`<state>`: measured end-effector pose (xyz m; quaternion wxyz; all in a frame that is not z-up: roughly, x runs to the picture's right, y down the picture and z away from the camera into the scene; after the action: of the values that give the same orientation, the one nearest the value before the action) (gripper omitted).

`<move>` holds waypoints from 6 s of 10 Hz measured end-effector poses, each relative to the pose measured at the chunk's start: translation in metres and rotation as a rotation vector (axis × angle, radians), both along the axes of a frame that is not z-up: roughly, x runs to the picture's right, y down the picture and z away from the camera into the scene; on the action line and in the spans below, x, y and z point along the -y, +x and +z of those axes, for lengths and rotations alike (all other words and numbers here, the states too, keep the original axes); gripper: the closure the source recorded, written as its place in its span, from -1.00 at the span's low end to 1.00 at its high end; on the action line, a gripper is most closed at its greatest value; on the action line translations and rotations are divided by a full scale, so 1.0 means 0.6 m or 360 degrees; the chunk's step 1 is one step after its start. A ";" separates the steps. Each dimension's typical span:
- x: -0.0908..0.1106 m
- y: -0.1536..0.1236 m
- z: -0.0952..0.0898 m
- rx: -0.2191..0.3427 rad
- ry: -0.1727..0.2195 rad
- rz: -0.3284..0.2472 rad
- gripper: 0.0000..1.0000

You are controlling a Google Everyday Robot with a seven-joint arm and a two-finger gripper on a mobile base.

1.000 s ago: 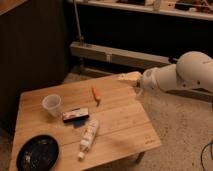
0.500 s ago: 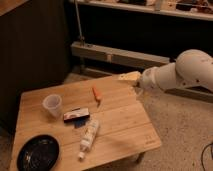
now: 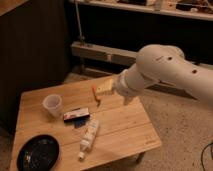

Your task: Stand the bottle upright

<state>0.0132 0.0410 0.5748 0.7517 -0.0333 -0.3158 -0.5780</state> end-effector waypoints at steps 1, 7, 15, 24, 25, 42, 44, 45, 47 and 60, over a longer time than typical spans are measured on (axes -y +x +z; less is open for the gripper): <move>-0.029 -0.024 0.019 0.0009 -0.0058 -0.0062 -0.50; -0.147 -0.196 0.118 0.0029 -0.0343 -0.0237 -0.50; -0.221 -0.107 0.197 -0.0291 -0.0531 0.0088 -0.50; -0.329 -0.195 0.231 -0.0580 -0.0464 -0.0113 -0.50; -0.331 -0.194 0.238 -0.0580 -0.0468 -0.0094 -0.50; -0.339 -0.184 0.284 -0.0282 -0.0740 -0.0004 -0.50; -0.350 -0.192 0.286 -0.0287 -0.0741 -0.0084 -0.50; -0.357 -0.199 0.287 -0.0285 -0.0759 -0.0127 -0.50; -0.367 -0.204 0.290 -0.0274 -0.0821 -0.0186 -0.50; -0.384 -0.196 0.306 -0.0329 -0.1027 -0.0287 -0.10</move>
<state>-0.1045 0.2714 0.7581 0.6765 -0.3553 -0.4002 -0.5059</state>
